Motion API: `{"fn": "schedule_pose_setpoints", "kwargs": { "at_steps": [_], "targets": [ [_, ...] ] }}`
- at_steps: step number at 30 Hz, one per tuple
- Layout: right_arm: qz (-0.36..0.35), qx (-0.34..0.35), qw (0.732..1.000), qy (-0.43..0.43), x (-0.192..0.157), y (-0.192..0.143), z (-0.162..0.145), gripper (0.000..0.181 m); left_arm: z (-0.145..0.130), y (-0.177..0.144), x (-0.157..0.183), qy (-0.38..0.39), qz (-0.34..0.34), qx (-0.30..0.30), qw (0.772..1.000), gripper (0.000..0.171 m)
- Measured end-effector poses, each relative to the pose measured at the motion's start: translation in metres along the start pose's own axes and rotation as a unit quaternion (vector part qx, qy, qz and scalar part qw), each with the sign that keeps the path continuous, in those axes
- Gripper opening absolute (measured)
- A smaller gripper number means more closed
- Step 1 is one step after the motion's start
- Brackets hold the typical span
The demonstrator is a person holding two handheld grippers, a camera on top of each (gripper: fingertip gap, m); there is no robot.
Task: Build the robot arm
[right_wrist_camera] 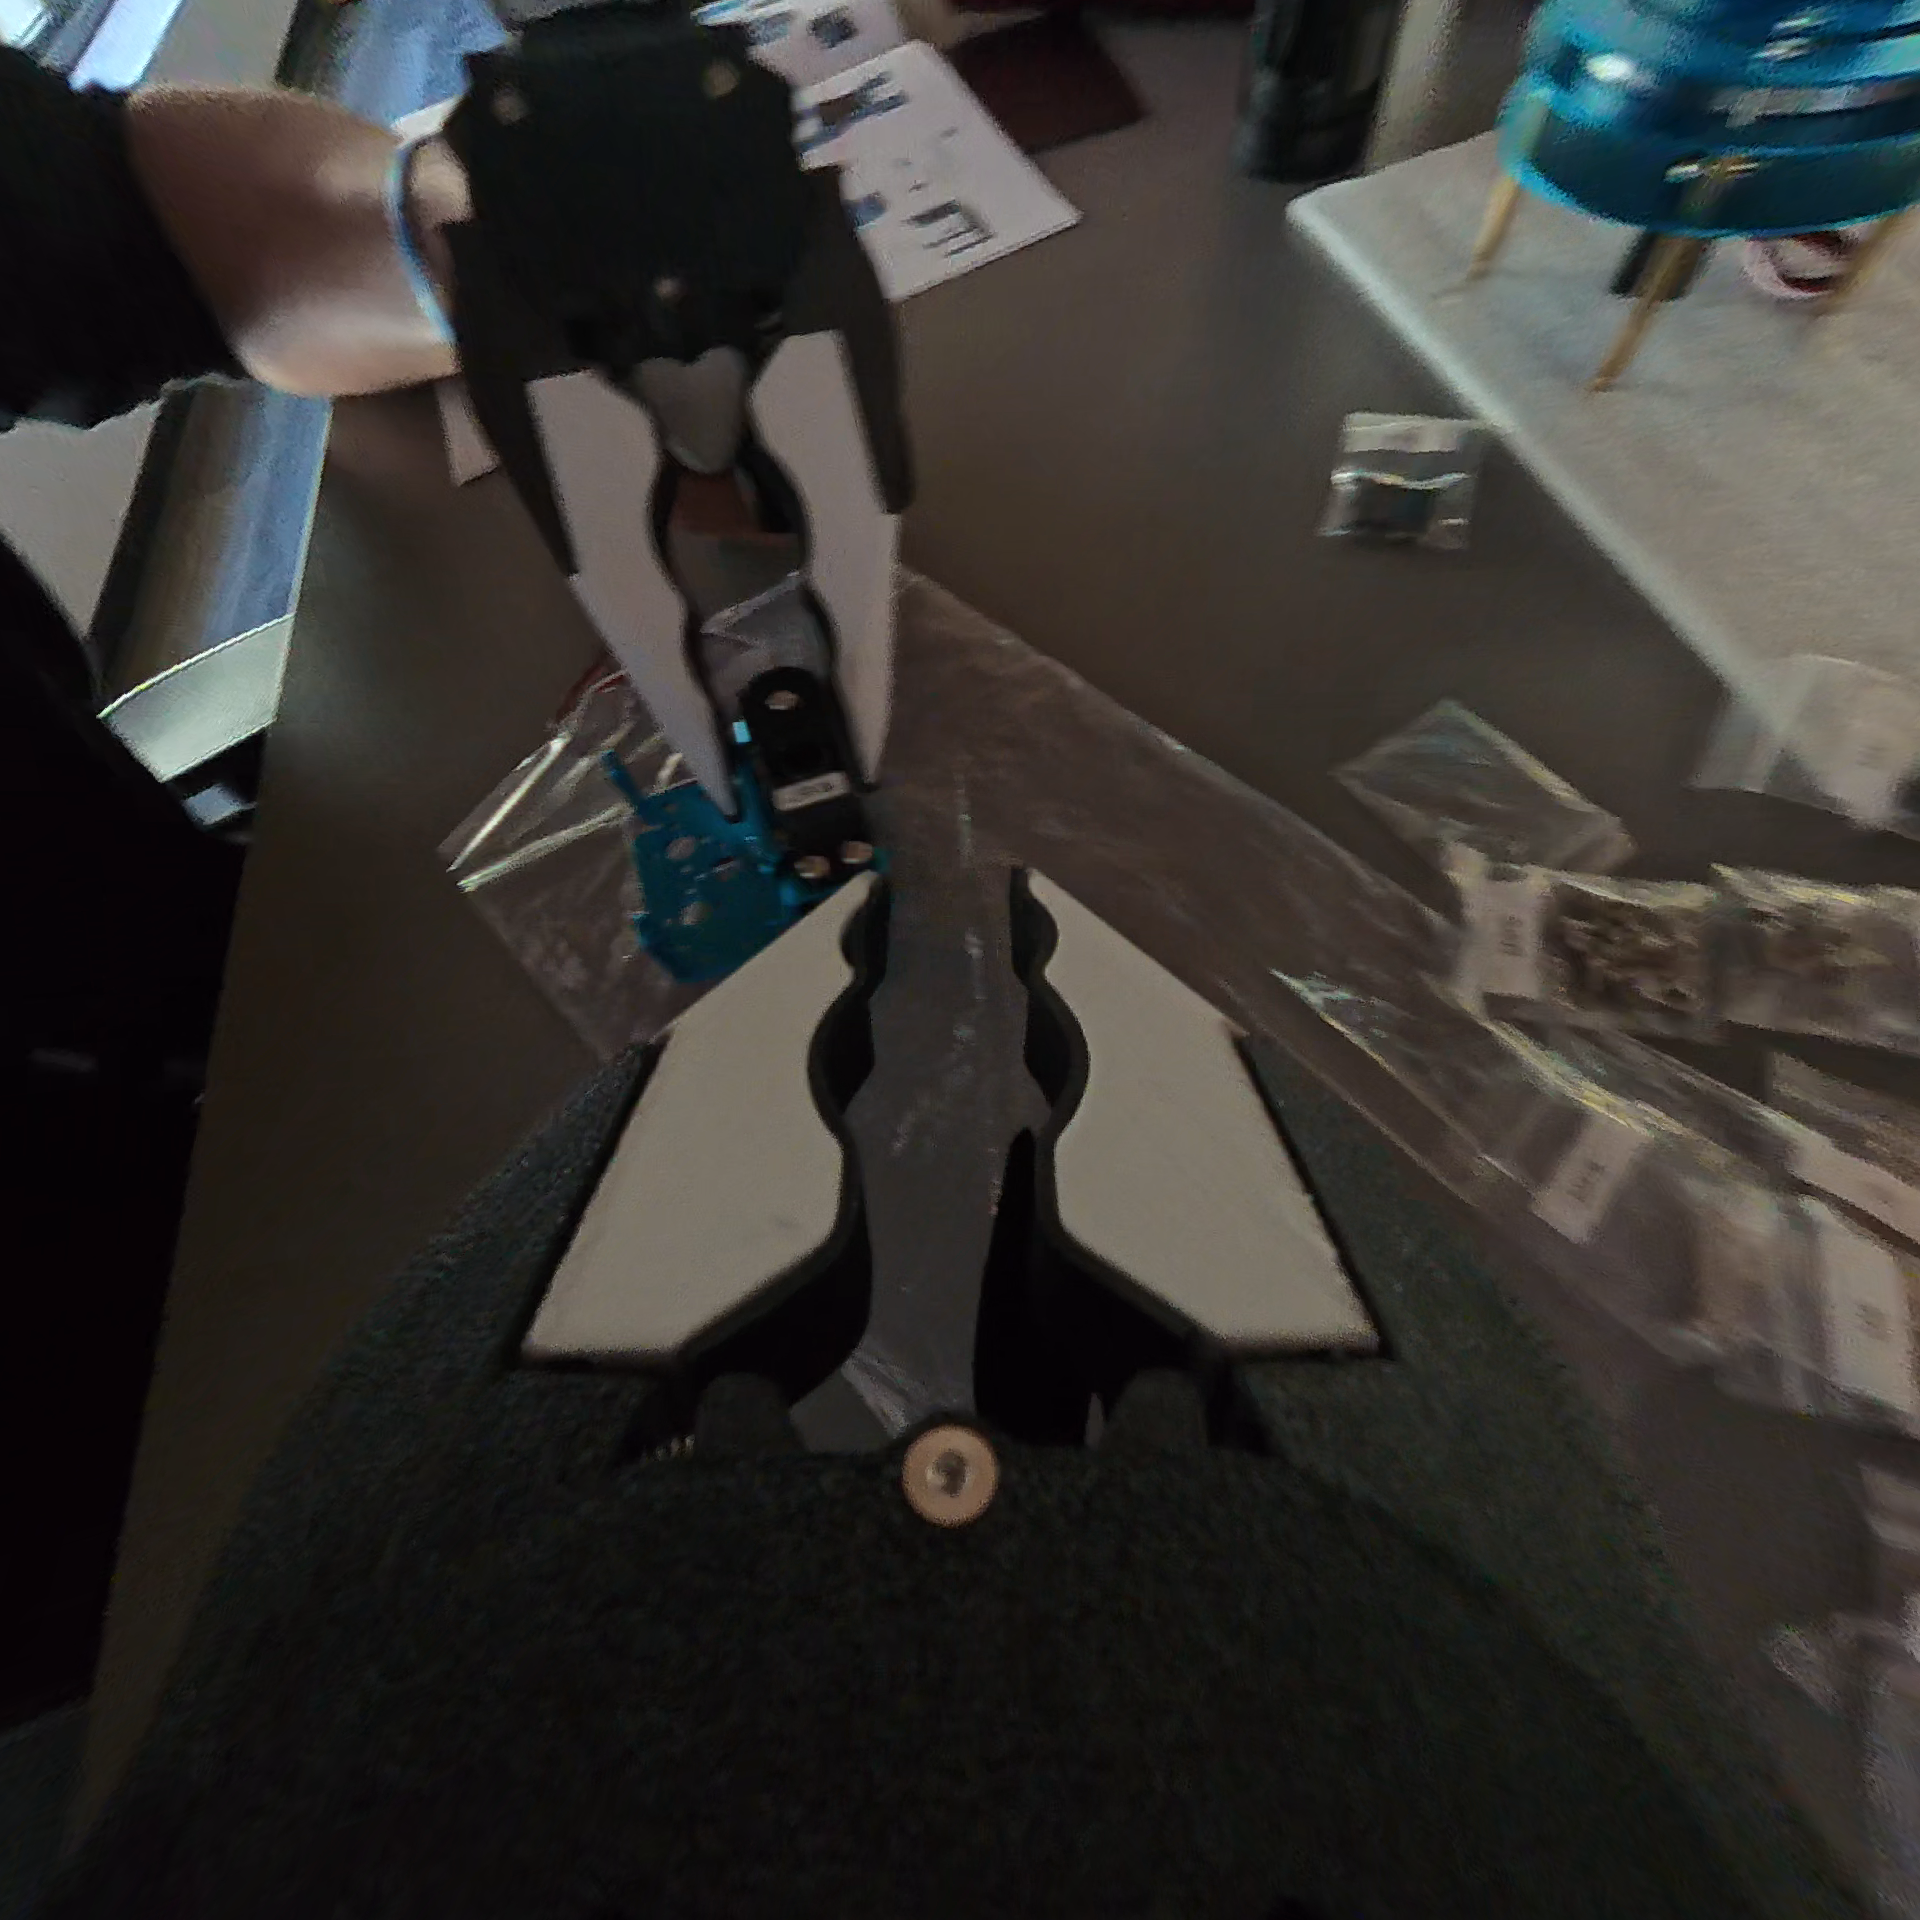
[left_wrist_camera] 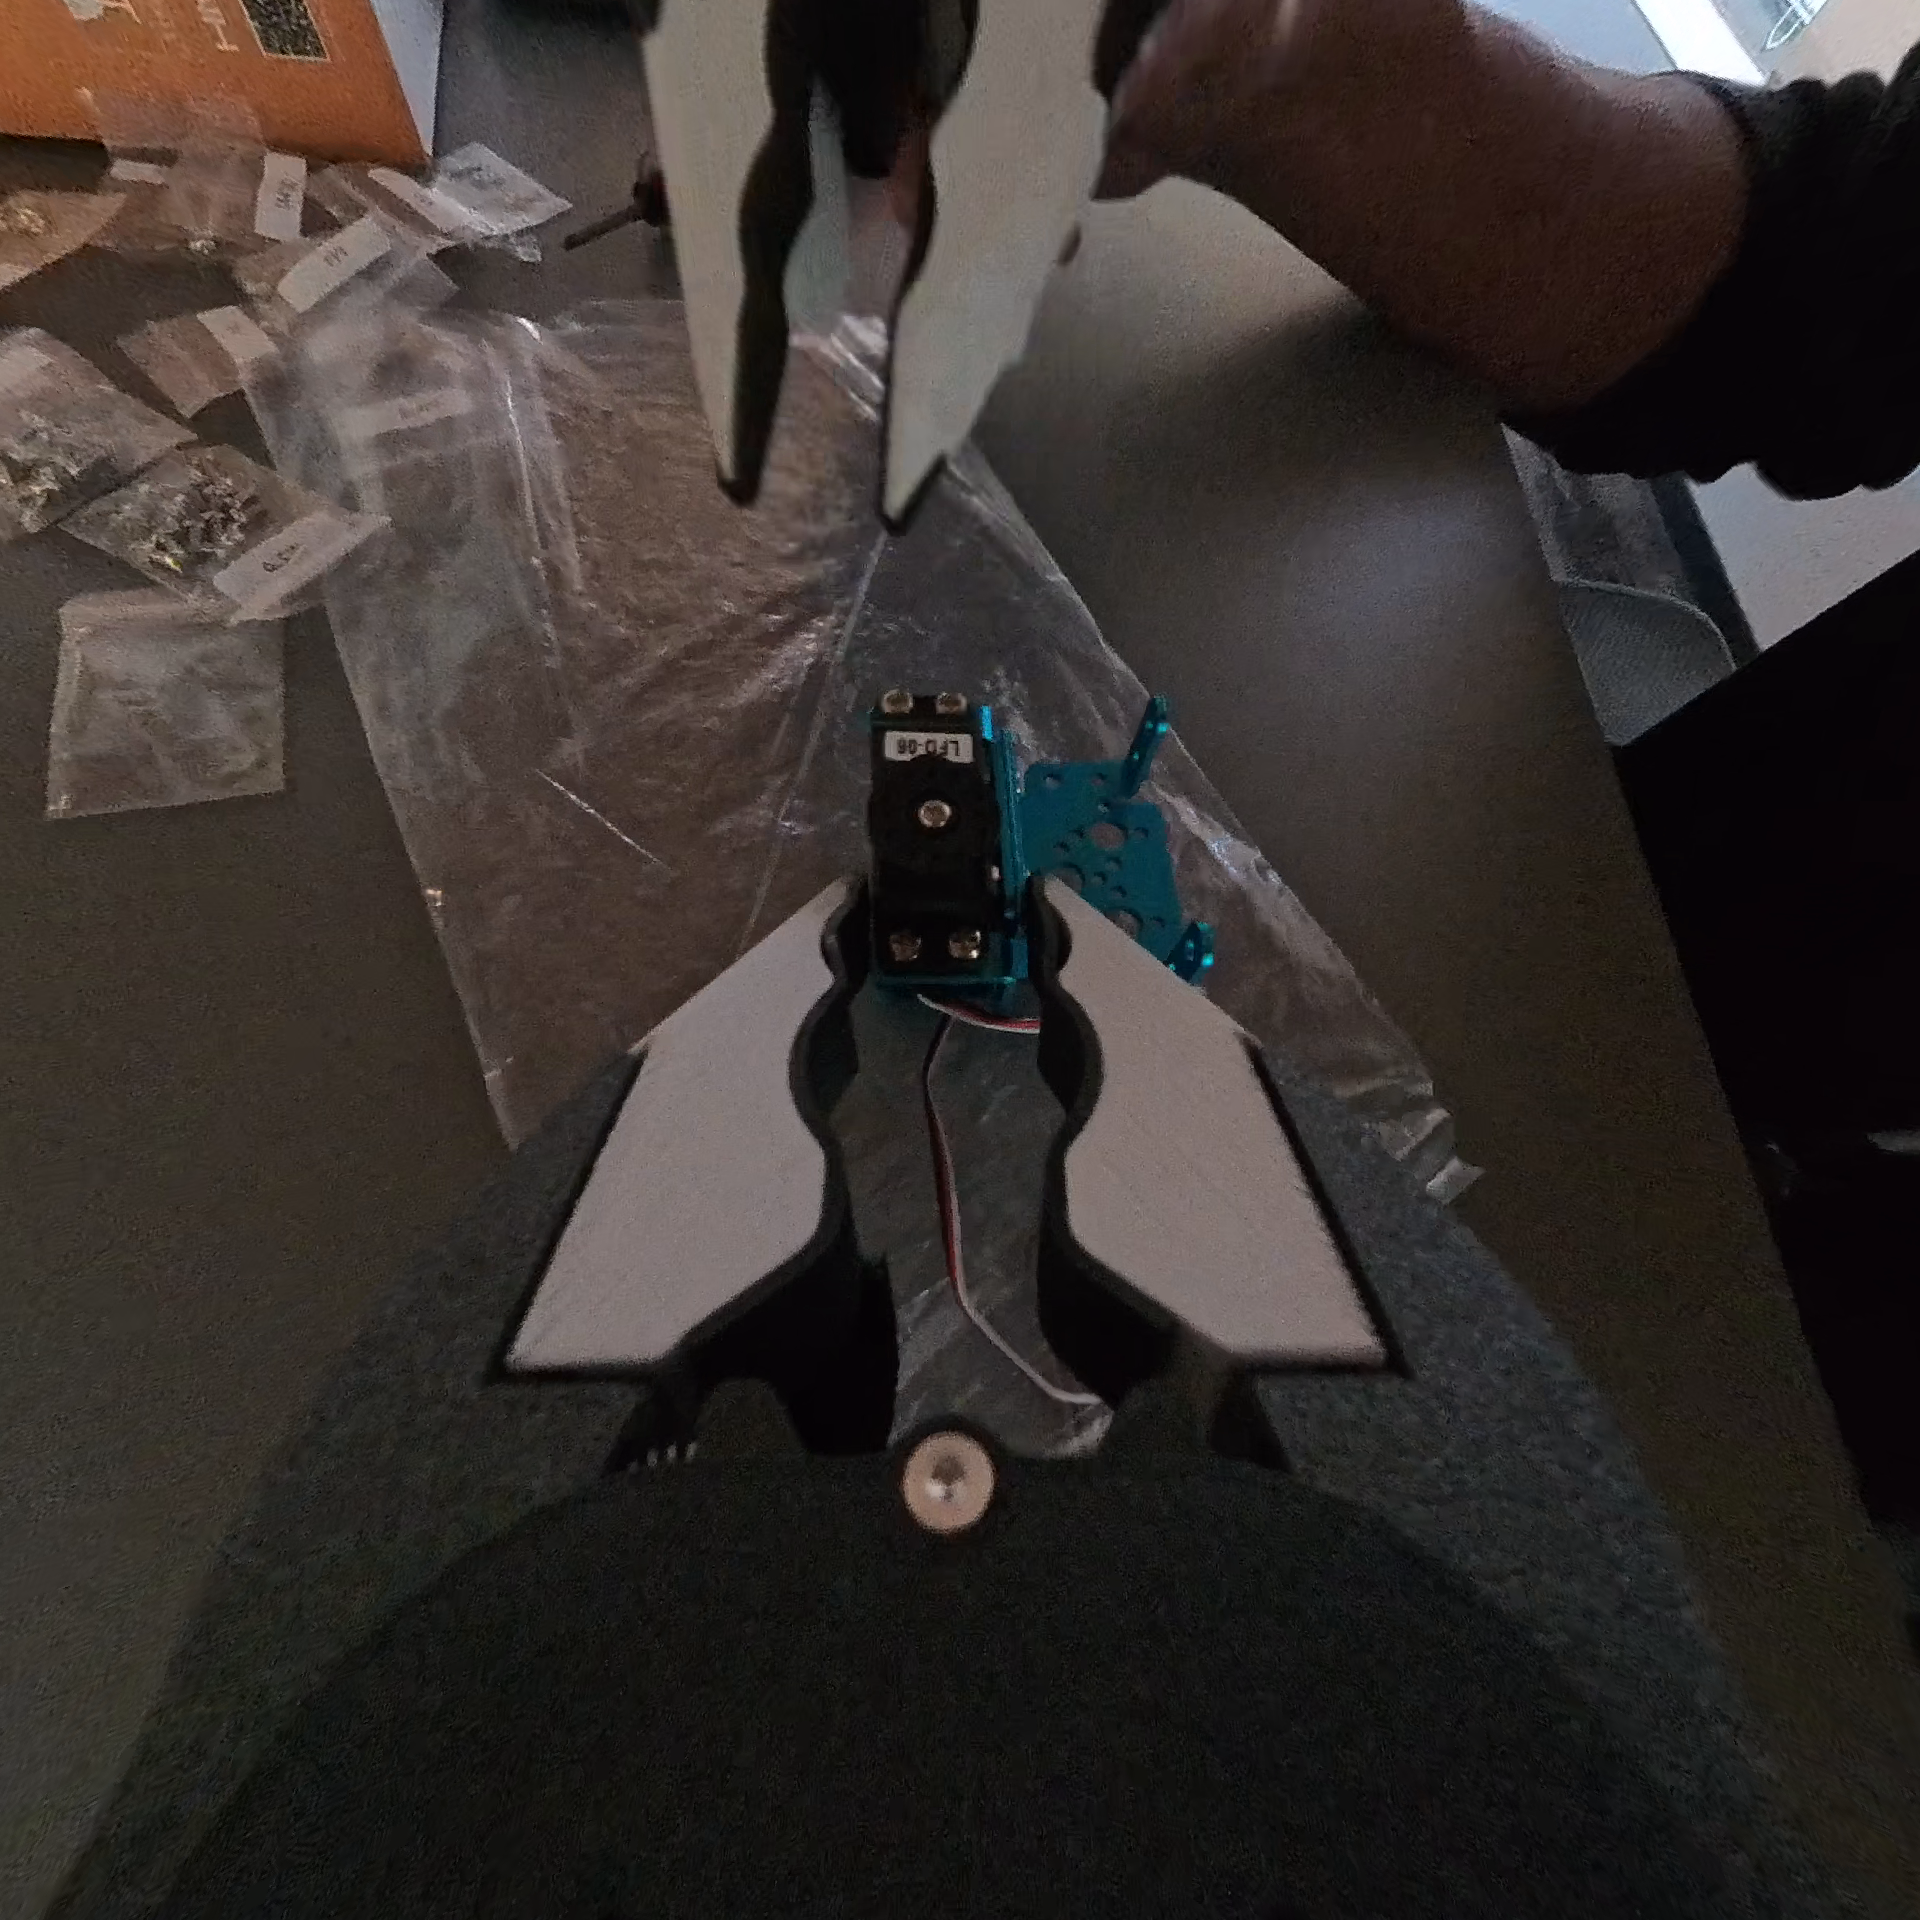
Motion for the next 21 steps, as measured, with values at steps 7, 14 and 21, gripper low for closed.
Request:
{"fn": "schedule_pose_setpoints", "kwargs": {
  "at_steps": [7,14,21],
  "targets": [
    [-0.152,0.013,0.988,-0.006,0.023,-0.014,-0.004,0.015,0.005,-0.015,0.002,0.038,0.013,0.038,0.998,0.044],
    [-0.093,0.021,0.995,0.022,0.018,-0.015,-0.002,0.021,0.019,-0.056,-0.012,0.029,0.058,0.127,0.990,0.044],
    [-0.139,0.033,0.990,0.014,0.023,-0.027,-0.003,0.025,0.009,-0.048,-0.018,0.040,0.092,0.126,0.987,0.037]
  ]
}}
Point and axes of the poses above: each gripper's, where its closed fingertips meet, y out along the fingers, z out of its top, x = y × z across the jaws, the point moved 10 cm from there along -y, back along the fingers
